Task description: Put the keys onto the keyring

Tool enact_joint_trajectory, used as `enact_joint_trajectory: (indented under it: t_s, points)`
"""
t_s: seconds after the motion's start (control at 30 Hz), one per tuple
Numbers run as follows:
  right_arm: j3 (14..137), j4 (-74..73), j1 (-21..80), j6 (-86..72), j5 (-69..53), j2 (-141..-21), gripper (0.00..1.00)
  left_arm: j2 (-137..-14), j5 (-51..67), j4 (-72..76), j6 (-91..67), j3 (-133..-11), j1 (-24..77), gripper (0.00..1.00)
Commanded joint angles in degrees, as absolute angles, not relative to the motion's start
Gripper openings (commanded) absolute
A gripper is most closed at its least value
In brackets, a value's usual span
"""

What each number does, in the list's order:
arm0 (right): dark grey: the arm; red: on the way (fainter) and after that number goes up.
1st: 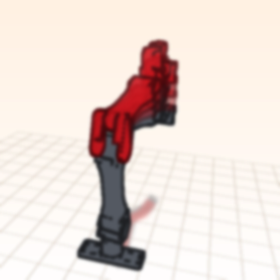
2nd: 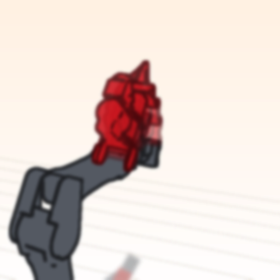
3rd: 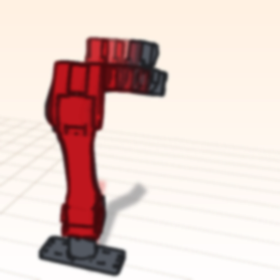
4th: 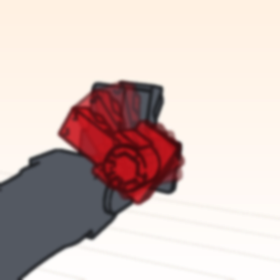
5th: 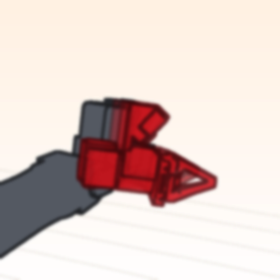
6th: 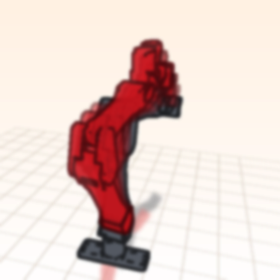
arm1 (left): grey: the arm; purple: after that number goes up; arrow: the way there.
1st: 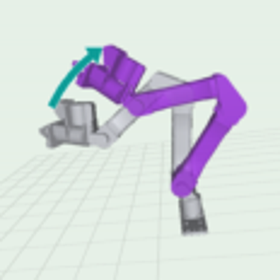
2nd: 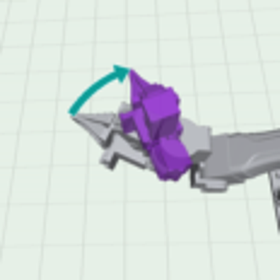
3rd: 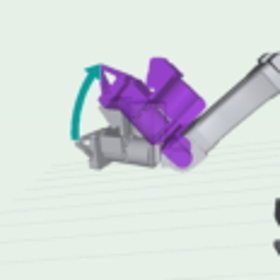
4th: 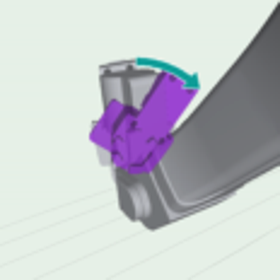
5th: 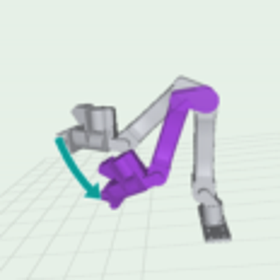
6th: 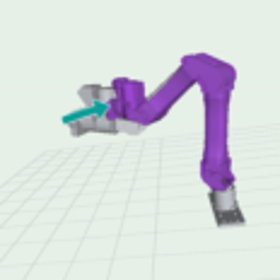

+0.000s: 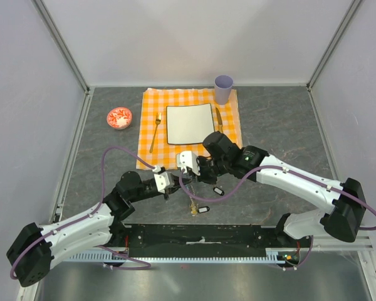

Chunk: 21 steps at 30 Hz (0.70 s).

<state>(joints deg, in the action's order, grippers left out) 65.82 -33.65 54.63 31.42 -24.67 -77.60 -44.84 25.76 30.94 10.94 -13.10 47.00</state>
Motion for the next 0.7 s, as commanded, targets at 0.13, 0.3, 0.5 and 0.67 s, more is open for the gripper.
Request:
enact_joint_trajectory:
  t_s: [0.13,0.3,0.5,0.67]
  points:
    - [67.50,-31.91,55.02,30.86,-25.22,-74.36,0.00,-45.35,24.79,29.53,12.74,-13.89,47.11,0.02]
    - [64.52,-30.41,54.84,27.17,-25.22,-72.86,0.13,-42.37,24.26,34.97,12.57,-10.47,47.11,0.02]
    - [61.00,-28.65,52.47,18.64,-25.14,-68.56,0.43,-41.04,24.17,40.95,11.16,-6.86,47.02,0.02]
    - [57.84,-27.86,48.97,10.12,-17.94,-66.27,0.48,-40.69,23.82,46.04,9.32,-3.96,47.02,0.02]
